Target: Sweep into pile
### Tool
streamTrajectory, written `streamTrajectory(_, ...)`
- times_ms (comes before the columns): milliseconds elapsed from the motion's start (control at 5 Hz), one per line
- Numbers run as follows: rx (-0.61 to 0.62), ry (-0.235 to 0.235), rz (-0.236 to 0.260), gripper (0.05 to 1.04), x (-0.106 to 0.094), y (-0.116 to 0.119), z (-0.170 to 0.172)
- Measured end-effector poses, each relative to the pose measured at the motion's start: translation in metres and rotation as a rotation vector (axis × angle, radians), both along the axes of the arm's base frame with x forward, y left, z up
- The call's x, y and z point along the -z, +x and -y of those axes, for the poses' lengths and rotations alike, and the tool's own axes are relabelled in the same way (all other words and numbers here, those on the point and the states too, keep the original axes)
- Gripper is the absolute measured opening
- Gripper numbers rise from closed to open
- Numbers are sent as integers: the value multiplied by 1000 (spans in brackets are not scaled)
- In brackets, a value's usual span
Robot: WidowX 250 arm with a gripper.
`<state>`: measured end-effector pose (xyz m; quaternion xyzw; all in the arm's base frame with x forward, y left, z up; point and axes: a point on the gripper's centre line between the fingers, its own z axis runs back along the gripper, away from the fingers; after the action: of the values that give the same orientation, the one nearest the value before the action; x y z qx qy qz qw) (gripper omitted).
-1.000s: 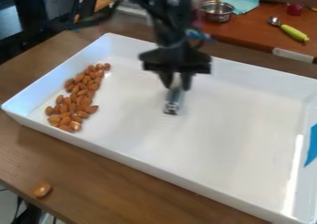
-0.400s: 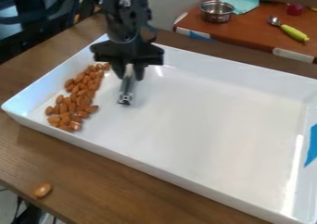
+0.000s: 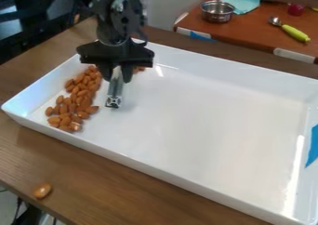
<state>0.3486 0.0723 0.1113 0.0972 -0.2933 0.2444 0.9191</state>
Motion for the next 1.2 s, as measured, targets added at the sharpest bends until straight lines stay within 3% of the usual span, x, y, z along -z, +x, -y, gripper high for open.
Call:
streamTrajectory(200, 110, -83, 21, 349, -22, -7, 39)
streamTrajectory(400, 192, -96, 22, 349, -33, -14, 88)
streamTrajectory(600, 257, -83, 11, 349, -33, -19, 129)
streamTrajectory(800, 338, -24, -44, 349, -12, -16, 182)
streamTrajectory(1000, 356, 15, -62, 388, 1, -13, 217)
streamTrajectory(1200, 355, 33, -48, 602, 2, -6, 231)
